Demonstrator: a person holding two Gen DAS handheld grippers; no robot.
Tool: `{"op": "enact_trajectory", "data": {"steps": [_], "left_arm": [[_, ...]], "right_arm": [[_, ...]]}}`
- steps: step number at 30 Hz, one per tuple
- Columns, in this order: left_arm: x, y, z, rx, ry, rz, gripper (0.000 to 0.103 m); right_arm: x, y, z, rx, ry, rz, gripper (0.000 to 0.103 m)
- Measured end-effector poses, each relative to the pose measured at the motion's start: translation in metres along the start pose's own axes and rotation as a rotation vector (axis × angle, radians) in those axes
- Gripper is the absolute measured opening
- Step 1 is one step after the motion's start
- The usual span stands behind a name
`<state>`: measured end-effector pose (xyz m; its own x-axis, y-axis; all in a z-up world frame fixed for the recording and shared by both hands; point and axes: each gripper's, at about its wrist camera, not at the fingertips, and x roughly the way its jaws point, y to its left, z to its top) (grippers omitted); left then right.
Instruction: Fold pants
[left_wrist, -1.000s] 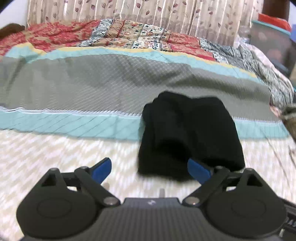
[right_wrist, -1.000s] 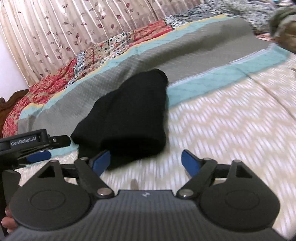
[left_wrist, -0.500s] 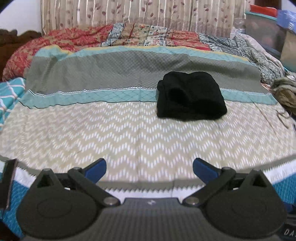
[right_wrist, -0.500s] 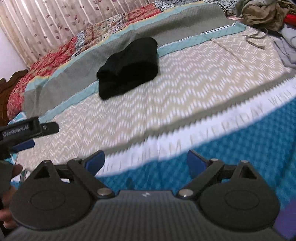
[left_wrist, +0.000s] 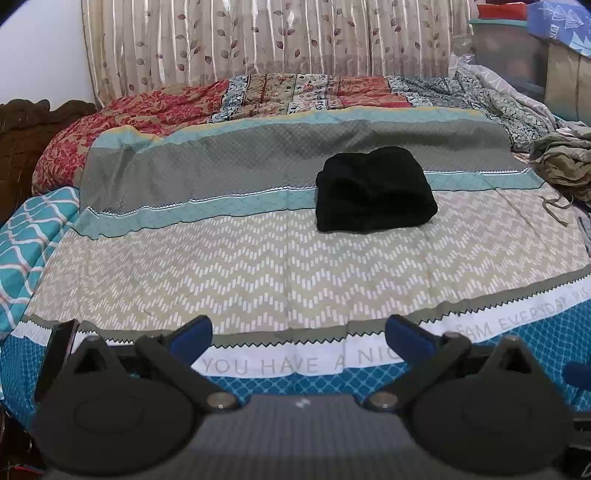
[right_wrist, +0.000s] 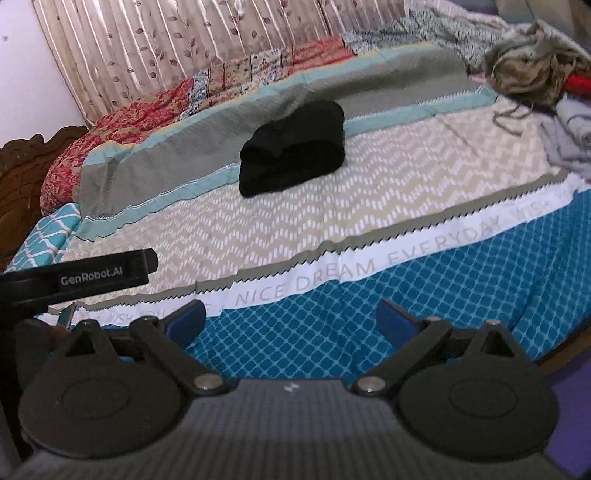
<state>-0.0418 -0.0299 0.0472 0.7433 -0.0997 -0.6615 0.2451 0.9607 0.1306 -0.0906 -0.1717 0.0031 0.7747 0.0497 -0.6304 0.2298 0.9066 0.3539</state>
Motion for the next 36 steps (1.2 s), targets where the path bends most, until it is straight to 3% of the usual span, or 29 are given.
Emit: {"op": "enact_trajectory", "data": {"steps": [14,36], "left_arm": [[0.029,0.001,-0.011,-0.011,0.039,0.064,0.103],[0.047,-0.007,-0.019,0.043,0.125,0.071,0.103]], "right_arm": [[0.026,-0.006,-0.004,0.021,0.034,0.002,0.101],[0.035,-0.019,-0.004,0.068,0.055,-0.003,0.101]]}}
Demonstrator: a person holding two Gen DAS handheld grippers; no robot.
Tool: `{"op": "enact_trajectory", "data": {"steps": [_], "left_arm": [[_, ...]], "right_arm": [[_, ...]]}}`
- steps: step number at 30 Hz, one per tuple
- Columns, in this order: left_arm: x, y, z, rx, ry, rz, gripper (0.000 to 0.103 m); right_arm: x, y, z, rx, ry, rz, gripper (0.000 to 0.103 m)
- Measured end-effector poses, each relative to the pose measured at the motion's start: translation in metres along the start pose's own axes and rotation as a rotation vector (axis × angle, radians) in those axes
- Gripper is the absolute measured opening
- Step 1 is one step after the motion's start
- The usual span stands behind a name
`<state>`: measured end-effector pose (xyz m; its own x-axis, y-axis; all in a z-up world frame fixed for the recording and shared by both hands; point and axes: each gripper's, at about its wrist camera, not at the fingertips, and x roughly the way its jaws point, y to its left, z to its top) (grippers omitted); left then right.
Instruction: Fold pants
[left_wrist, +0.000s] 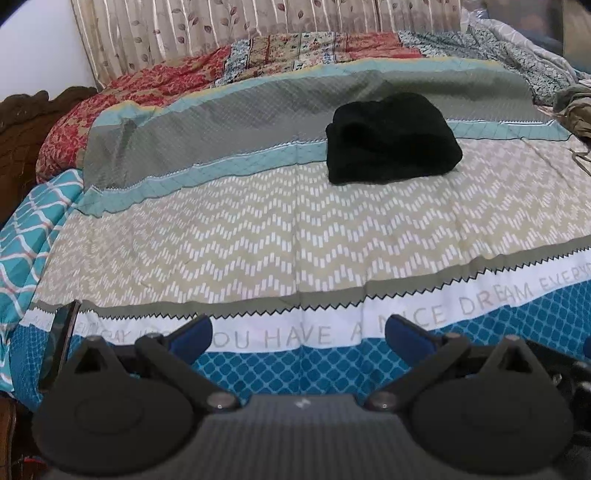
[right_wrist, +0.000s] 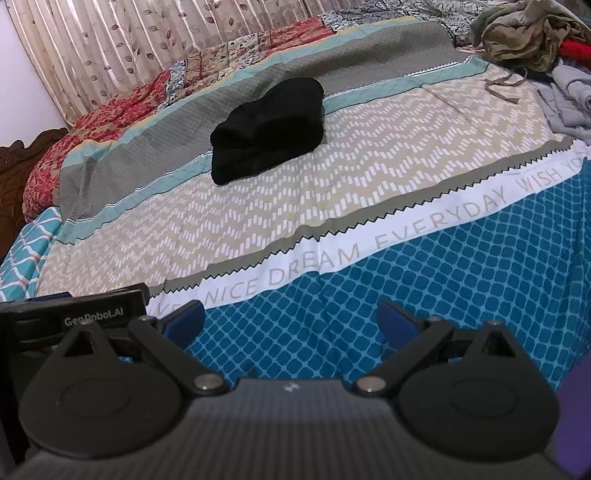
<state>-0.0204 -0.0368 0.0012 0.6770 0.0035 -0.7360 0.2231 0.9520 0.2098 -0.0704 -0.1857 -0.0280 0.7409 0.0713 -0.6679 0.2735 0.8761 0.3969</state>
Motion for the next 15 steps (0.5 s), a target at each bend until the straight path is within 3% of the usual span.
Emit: {"op": "enact_trajectory", "data": {"steps": [15], "left_arm": [[-0.0042,0.0076,0.0011,-0.049,0.029,-0.04,0.103]], "right_arm": [[-0.0019,-0.0036,0.0018,0.008,-0.022,-0.009,0.101]]}}
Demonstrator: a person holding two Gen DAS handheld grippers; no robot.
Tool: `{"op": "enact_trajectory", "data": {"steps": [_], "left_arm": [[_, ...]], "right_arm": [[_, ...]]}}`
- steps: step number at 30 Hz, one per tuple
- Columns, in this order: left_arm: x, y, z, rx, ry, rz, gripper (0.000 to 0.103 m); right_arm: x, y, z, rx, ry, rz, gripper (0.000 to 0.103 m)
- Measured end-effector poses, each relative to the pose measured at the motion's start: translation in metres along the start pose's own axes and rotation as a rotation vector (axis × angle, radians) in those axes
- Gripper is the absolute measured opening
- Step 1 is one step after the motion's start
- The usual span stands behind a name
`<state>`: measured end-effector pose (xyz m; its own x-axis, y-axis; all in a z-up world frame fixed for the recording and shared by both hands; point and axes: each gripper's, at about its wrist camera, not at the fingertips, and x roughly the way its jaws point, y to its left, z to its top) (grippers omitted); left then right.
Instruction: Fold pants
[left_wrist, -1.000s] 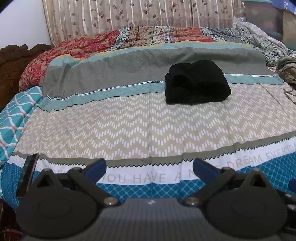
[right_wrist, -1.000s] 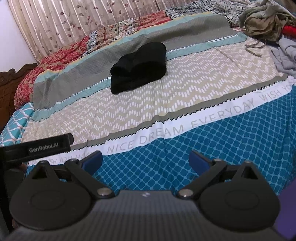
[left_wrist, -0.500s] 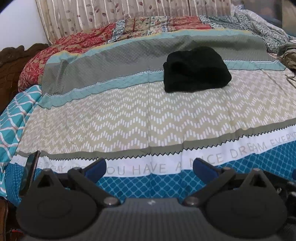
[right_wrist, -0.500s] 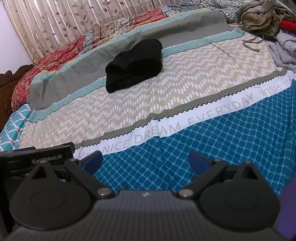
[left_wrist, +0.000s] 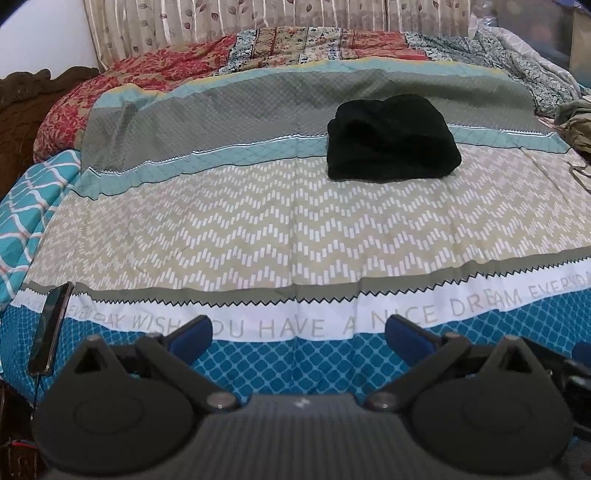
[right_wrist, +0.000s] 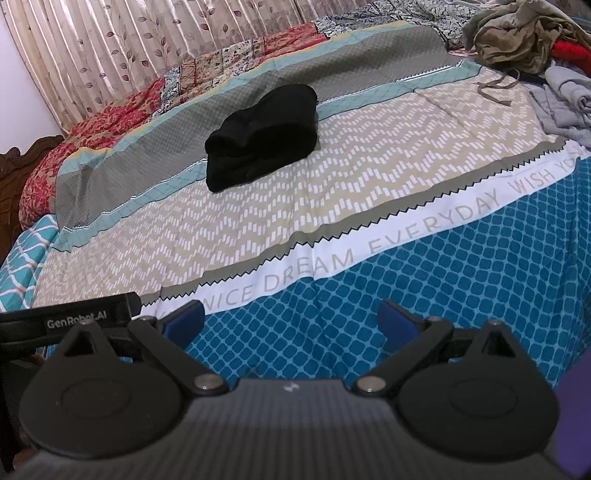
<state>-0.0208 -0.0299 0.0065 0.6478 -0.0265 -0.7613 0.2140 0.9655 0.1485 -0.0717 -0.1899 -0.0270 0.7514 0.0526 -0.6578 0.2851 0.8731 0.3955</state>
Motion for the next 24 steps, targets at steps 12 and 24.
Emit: {"op": "enact_trajectory", "data": {"steps": [12,24], "left_arm": [[-0.0006,0.0002,0.0004,-0.001,0.013,-0.006,0.103],[0.0028,0.0033,-0.0005,-0.009,0.029,-0.005,0.103]], "right_arm": [[-0.0009,-0.0003,0.001,0.001,-0.009,-0.002,0.101],[0.0,0.0018,0.0004,-0.001,-0.004,-0.004,0.101]]}}
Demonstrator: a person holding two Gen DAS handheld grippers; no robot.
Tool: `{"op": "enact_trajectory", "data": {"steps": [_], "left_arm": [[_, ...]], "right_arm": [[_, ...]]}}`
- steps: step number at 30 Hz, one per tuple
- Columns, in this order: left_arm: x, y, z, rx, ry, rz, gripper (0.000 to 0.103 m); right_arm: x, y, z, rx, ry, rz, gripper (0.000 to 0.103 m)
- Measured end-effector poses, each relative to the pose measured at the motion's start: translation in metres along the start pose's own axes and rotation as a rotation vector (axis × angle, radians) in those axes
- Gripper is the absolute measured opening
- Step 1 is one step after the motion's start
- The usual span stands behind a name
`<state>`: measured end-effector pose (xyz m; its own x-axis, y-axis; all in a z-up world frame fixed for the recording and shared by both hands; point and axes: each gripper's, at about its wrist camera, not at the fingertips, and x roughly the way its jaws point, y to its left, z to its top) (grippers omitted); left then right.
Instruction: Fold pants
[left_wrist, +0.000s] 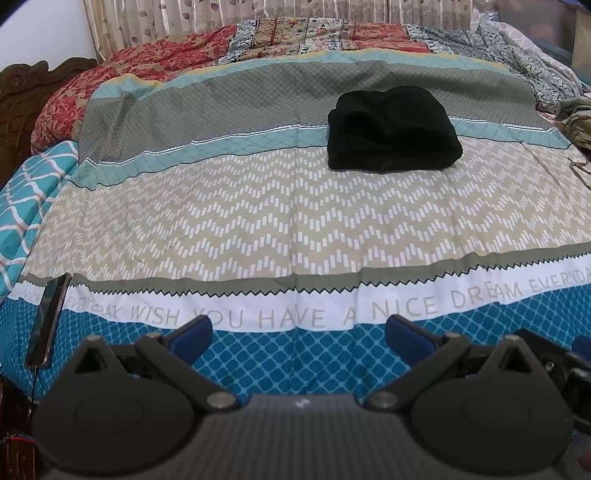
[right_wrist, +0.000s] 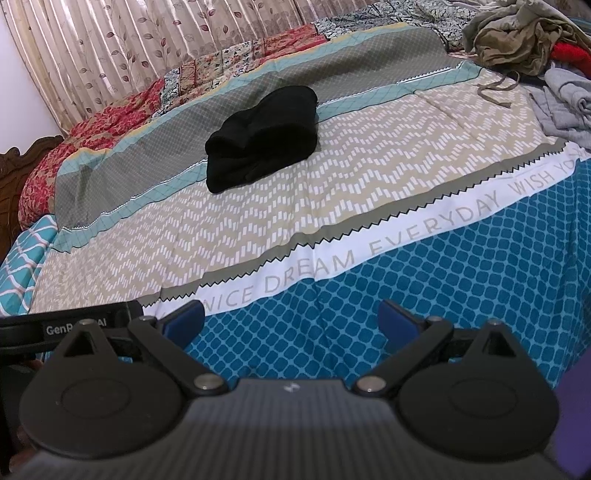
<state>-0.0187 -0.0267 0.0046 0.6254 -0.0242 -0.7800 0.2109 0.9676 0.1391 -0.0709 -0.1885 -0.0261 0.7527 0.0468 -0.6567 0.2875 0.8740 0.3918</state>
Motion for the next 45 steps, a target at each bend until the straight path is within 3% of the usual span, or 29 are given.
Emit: {"op": "enact_trajectory", "data": {"steps": [45], "left_arm": [[0.0093,0.002,-0.0018,-0.004,0.052,0.012,0.103]], "right_arm": [[-0.004,0.0053,0.0007,-0.005,-0.031,-0.01,0.101]]}}
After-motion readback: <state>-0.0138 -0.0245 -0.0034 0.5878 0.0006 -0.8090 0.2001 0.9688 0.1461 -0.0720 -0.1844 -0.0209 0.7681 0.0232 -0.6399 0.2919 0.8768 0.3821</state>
